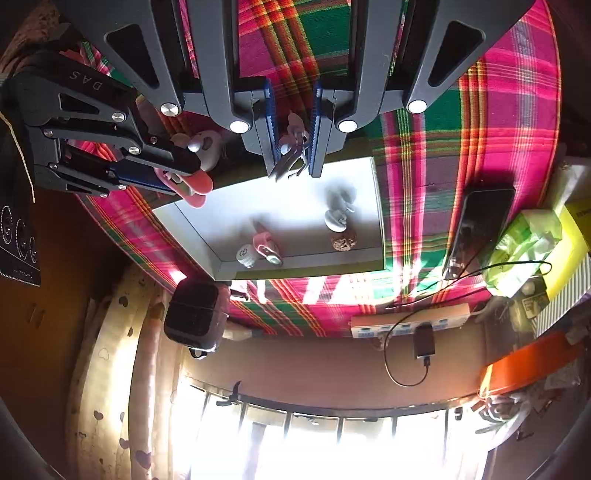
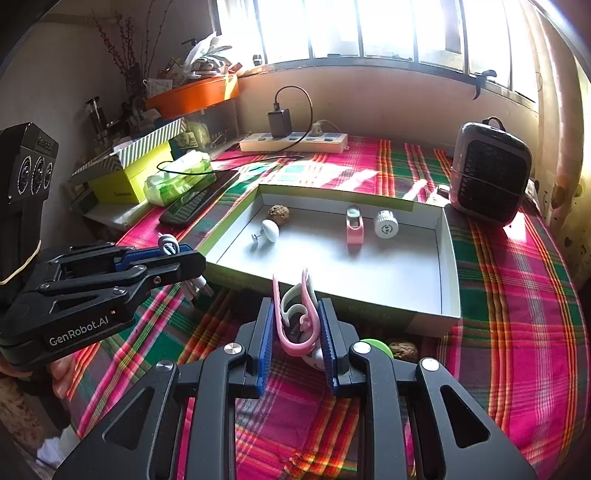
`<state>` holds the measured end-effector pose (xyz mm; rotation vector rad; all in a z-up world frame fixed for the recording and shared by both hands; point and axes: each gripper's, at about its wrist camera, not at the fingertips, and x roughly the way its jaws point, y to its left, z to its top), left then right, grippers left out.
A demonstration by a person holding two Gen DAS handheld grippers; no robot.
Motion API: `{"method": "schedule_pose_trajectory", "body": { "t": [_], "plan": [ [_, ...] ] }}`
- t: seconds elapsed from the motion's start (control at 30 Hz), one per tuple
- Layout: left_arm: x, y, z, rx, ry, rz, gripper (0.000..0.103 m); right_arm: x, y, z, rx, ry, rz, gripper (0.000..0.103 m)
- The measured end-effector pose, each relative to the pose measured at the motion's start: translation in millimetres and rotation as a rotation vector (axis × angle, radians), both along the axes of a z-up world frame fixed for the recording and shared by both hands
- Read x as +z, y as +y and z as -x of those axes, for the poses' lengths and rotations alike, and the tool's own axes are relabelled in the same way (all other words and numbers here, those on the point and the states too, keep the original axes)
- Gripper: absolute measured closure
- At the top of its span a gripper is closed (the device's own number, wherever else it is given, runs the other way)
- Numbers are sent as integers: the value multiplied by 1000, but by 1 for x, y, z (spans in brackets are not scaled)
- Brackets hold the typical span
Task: Organize objects
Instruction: 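Carry the white cable and pink clip over the green box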
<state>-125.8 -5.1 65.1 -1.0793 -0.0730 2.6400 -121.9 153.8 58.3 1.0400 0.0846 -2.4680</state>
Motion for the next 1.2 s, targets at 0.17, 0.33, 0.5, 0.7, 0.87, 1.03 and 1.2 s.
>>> {"method": "schedule_pose_trajectory", "body": {
  "t": [0.17, 0.33, 0.5, 0.7, 0.87, 1.03, 1.2],
  "plan": [
    [3, 7, 7, -10, 6, 5, 89, 2, 9, 8, -22, 0, 2, 78],
    [6, 13, 18, -18, 9, 2, 89, 5, 21, 21, -52, -4, -5, 78],
    [7, 17, 34, -14, 3, -10, 89, 5, 31, 36, -93, -11, -24, 78],
    [5, 23, 53, -23, -15, -10, 89, 3, 35, 55, -124, -19, -56, 78],
    [0, 27, 68, -27, -29, 1, 89, -2, 36, 73, -148, -37, -86, 78],
    [-4, 29, 83, -25, -45, 9, 89, -5, 38, 89, -166, -53, -96, 78],
    [-10, 30, 98, -18, -67, 7, 89, -7, 40, 103, -184, -62, -103, 78]
  ]
}}
